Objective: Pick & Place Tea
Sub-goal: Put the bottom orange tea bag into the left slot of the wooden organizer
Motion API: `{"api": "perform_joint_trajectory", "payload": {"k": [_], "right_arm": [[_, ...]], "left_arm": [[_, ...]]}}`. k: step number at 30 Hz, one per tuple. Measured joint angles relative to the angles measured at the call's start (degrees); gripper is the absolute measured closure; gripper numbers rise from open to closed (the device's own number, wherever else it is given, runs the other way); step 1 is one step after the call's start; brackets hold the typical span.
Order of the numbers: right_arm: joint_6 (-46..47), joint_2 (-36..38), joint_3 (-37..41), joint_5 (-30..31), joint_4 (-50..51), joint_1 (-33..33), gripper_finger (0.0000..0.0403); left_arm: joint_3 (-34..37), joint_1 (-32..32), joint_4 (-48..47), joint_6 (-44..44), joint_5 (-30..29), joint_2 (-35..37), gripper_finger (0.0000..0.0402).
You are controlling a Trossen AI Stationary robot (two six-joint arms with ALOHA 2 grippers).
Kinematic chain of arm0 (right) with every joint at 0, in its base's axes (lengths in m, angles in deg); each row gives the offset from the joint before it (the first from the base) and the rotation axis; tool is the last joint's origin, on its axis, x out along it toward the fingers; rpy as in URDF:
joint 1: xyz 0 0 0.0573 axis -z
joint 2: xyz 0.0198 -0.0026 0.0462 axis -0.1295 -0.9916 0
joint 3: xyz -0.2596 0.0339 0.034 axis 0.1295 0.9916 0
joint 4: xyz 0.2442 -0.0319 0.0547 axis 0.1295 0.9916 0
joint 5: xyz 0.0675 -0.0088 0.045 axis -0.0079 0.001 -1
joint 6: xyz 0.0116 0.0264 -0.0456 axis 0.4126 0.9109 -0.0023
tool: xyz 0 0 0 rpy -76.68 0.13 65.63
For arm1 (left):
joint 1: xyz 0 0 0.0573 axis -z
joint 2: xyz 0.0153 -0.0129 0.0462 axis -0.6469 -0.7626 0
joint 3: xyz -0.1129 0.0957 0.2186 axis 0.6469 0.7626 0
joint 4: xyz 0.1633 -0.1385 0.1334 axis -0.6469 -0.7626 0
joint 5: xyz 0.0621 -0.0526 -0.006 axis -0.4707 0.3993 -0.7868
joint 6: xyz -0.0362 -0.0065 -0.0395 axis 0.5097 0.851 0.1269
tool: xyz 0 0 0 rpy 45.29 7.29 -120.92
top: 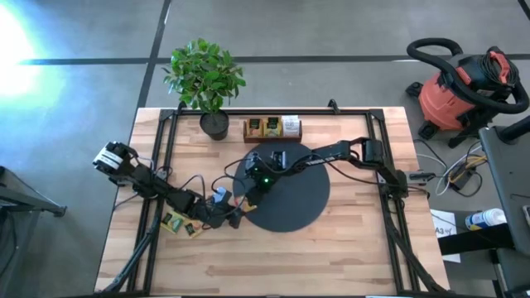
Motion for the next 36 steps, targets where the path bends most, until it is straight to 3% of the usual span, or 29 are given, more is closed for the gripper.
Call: {"api": "perform_joint_trajectory", "payload": {"k": [13, 19, 26, 31, 36], "right_arm": [[1.7, -0.6, 0.0, 0.2, -2.6, -1.2, 0.0249], [1.5, -0.6, 0.0, 0.4, -2.5, -1.1, 0.0292], [-0.3, -0.5, 0.0, 0.7, -2.4, -1.1, 0.0383], [-2.8, 0.0, -0.1, 1.7, -1.9, -0.8, 0.0393], [-12.3, 2.9, -1.8, 2.9, 4.6, 1.5, 0.0394]], "left_arm": [[-0.1, -1.4, 2.9, -1.5, -0.4, 0.0, 0.0265], [-0.1, -1.4, 3.6, -1.7, -0.4, 0.0, 0.0265], [-0.4, -1.4, 3.6, -1.8, -1.5, 0.0, 0.0265], [-1.3, -1.4, 3.6, -2.6, -1.6, 0.0, 0.0265], [-2.2, -0.9, 3.6, -2.7, -1.2, 2.1, 0.0265]]}}
